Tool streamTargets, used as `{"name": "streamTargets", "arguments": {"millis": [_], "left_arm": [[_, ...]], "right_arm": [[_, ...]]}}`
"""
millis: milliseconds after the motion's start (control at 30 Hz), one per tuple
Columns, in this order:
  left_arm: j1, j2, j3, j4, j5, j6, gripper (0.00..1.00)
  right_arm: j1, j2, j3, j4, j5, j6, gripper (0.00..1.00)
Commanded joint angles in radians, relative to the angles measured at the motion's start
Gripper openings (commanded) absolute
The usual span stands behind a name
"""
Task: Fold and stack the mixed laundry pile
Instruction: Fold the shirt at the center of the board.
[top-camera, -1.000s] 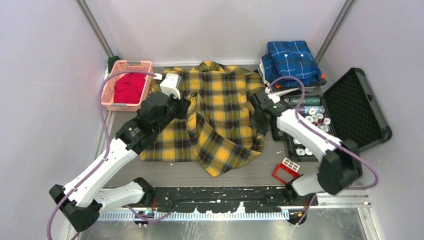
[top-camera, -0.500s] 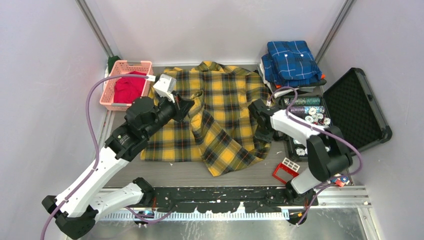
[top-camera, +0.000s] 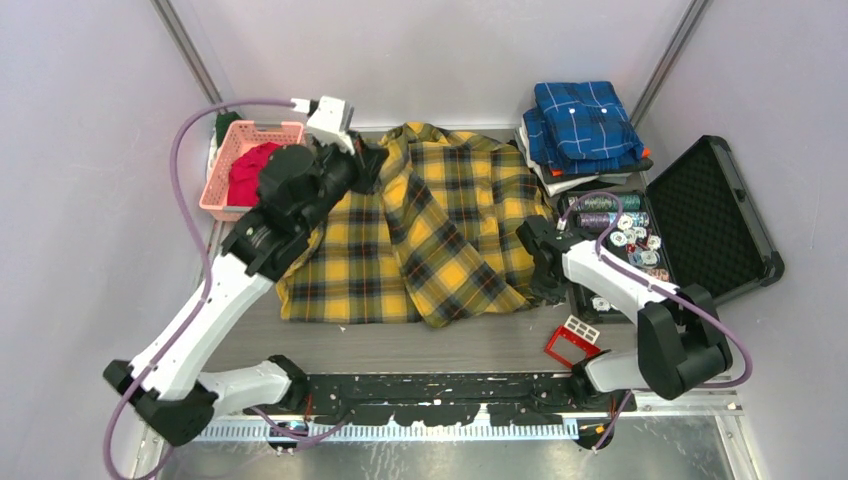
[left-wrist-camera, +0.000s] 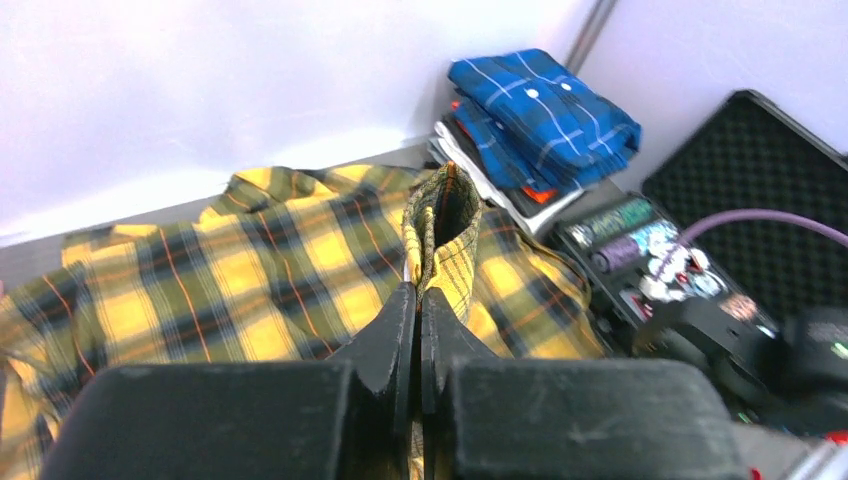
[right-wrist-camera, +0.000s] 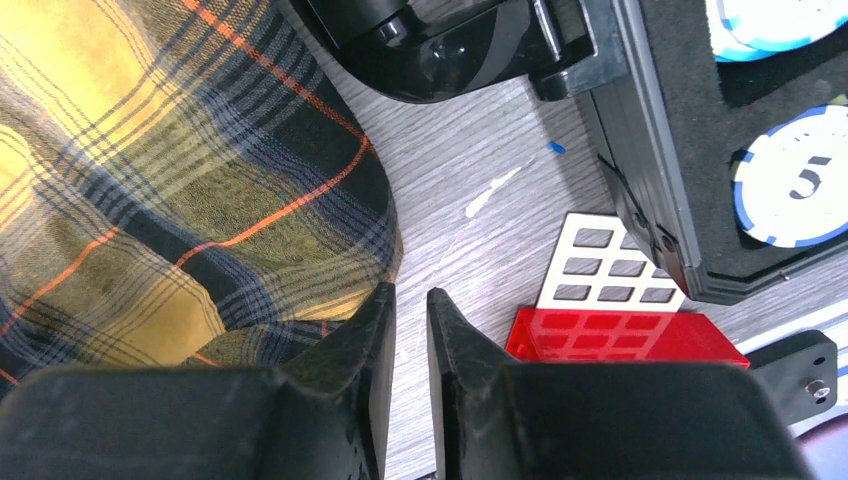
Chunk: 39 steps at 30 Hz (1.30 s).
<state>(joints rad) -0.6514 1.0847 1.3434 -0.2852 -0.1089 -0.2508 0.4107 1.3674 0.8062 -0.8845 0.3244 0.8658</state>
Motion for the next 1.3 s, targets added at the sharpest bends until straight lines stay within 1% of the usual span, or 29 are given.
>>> {"name": "streamTargets", "arguments": {"millis": [0,67,167,267,333,367,467,567,633,733,800,833,900,933,1000,1033,1067,1100,1133,1167,1200,1267], "left_arm": [[0.086,0.162,0.111,0.096,0.065,0.053,0.0],[0.159,0.247,0.162,0.14,0.192,0.03,0.0],[0.26,0.379,0.255,0.242,0.407,-0.06,0.0],[0.289,0.55,0.403,0.279,0.559,-0.103,0.0],[0.29,0.65,0.499,0.28,0.634,-0.111,0.0],[0.292,0.693,0.54,0.293,0.645,-0.12,0.0],[0.31,0.818,0.677,0.313,0.622,-0.164,0.0],[0.329,0.936,0.8,0.381,0.643,-0.208,0.0],[0.338,1.028,0.942,0.369,0.657,-0.231,0.0],[0.347,1.183,1.182,0.369,0.702,-0.305,0.0],[0.348,1.272,1.307,0.411,0.722,-0.368,0.0],[0.346,1.304,1.338,0.459,0.736,-0.412,0.0],[0.341,1.334,1.331,0.55,0.741,-0.479,0.0],[0.337,1.336,1.305,0.576,0.735,-0.49,0.0],[0.327,1.338,1.249,0.568,0.713,-0.472,0.0],[0.324,1.342,1.221,0.546,0.701,-0.457,0.03],[0.324,1.348,1.2,0.514,0.69,-0.443,0.16],[0.325,1.357,1.185,0.473,0.679,-0.428,0.44],[0.326,1.365,1.178,0.424,0.667,-0.411,0.82],[0.327,1.372,1.18,0.362,0.654,-0.388,0.98],[0.328,1.375,1.186,0.305,0.64,-0.365,0.99],[0.332,1.361,1.185,0.199,0.615,-0.323,1.0]], "right_arm": [[0.0,-0.082,0.019,-0.008,0.058,0.023,0.23],[-0.001,-0.119,0.045,-0.033,0.079,0.025,0.24],[0.0,-0.196,0.08,-0.042,0.083,0.011,0.28],[0.0,-0.267,0.111,-0.054,0.114,-0.004,0.34],[0.0,-0.305,0.128,-0.062,0.132,-0.017,0.35],[0.0,-0.322,0.134,-0.063,0.136,-0.023,0.35],[0.0,-0.364,0.146,-0.066,0.133,-0.043,0.35],[0.0,-0.398,0.145,-0.054,0.12,-0.062,0.35],[0.0,-0.412,0.141,-0.036,0.106,-0.075,0.35],[0.0,-0.417,0.139,-0.009,0.095,-0.092,0.35],[0.0,-0.41,0.138,0.002,0.093,-0.097,0.35],[0.0,-0.405,0.136,0.007,0.096,-0.101,0.35],[0.0,-0.391,0.136,0.015,0.102,-0.106,0.35],[0.0,-0.383,0.136,0.019,0.103,-0.107,0.34],[0.0,-0.371,0.135,0.03,0.1,-0.111,0.34],[0.0,-0.365,0.137,0.033,0.095,-0.111,0.34],[0.0,-0.362,0.138,0.036,0.091,-0.112,0.34],[0.0,-0.357,0.139,0.041,0.08,-0.116,0.34],[0.0,-0.354,0.139,0.049,0.065,-0.118,0.35],[0.0,-0.351,0.138,0.058,0.047,-0.123,0.35],[0.0,-0.349,0.135,0.07,0.021,-0.131,0.37],[0.0,-0.342,0.132,0.087,-0.034,-0.142,0.43]]}}
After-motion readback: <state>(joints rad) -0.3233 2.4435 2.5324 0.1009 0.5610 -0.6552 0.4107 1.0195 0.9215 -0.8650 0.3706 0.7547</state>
